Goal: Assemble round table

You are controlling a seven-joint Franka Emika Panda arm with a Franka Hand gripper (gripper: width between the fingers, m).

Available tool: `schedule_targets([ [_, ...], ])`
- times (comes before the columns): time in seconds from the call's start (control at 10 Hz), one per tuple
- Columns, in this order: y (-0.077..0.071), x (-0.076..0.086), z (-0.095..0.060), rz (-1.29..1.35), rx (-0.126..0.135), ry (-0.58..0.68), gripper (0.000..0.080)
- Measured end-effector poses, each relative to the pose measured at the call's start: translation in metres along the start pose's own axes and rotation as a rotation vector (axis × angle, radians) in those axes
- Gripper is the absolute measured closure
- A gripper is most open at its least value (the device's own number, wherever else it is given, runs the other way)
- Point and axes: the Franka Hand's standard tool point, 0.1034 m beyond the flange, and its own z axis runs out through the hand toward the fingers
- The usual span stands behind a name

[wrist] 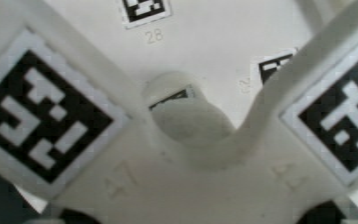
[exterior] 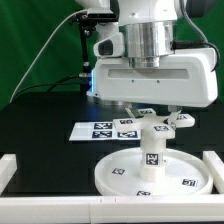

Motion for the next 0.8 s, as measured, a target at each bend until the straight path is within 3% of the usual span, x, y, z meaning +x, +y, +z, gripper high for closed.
schedule_targets([
  [0.2,0.0,0.0,0.0,0.149,0.009,-0.008,0.0351],
  [0.4,0.0,0.0,0.0,0.137,0.009,-0.009,0.0351],
  [0.5,0.0,-0.001,0.0,0.101,0.009,-0.009,0.0189],
  [0.8,-0.003,0.004,-0.021,-0.13,0.019,-0.007,0.0153],
])
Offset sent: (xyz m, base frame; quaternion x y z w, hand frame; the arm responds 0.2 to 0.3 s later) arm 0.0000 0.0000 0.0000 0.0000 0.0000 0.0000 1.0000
